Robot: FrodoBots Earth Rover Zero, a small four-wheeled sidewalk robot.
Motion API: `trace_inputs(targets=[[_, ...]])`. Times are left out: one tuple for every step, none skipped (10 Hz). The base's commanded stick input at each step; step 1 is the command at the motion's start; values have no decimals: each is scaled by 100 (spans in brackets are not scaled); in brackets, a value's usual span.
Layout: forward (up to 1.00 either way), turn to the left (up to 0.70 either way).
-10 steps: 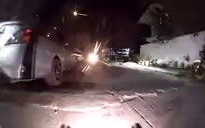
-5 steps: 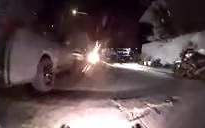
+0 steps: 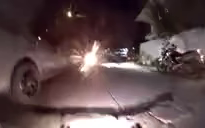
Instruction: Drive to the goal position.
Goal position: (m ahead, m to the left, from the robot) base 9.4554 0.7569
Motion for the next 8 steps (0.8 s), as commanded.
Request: trace_inputs(targets=[[85,0],[85,0],[85,0],[85,0],[85,0],[85,0],[85,0],[85,0]])
